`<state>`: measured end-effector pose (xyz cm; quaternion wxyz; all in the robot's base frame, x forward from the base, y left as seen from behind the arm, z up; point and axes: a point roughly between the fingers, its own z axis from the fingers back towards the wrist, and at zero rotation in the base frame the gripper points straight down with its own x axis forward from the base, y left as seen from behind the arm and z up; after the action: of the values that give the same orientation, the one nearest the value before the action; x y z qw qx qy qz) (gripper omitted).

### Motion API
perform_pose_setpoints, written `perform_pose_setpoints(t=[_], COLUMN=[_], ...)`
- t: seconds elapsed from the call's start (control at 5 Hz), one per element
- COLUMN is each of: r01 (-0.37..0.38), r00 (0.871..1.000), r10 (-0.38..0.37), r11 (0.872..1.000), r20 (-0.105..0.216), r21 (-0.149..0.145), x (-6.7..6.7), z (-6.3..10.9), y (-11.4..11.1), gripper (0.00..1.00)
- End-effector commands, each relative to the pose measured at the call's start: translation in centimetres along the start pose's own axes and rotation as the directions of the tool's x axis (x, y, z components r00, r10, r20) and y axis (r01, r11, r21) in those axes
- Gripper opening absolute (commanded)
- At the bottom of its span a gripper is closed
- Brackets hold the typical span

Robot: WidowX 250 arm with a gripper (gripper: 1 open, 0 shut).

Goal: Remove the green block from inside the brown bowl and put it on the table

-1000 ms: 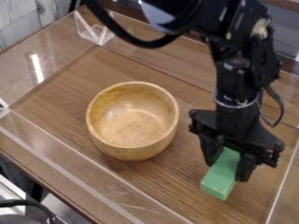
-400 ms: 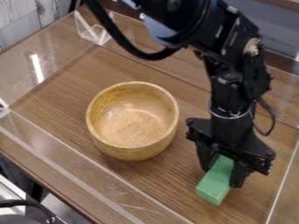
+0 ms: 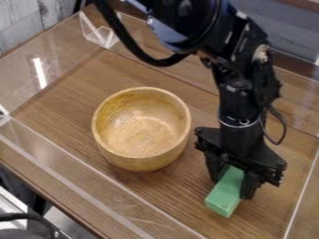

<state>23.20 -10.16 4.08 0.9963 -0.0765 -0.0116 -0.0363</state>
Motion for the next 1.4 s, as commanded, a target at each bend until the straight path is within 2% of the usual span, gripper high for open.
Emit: perform_pose_setpoints(t=[0.0, 0.8, 1.2], r01=[-0.006, -0.020, -0.024], r00=[1.000, 1.000, 1.000], r10=[0.006, 0.019, 0.024], r11=[1.000, 1.000, 0.999], r20=[0.026, -0.011, -0.015], r21=[-0.012, -0.019, -0.021], x=[0.60, 0.30, 0.32], z=[0.49, 0.54, 1.18], y=[0.11, 0.59, 0.65], gripper=[0.00, 0.00, 0.00])
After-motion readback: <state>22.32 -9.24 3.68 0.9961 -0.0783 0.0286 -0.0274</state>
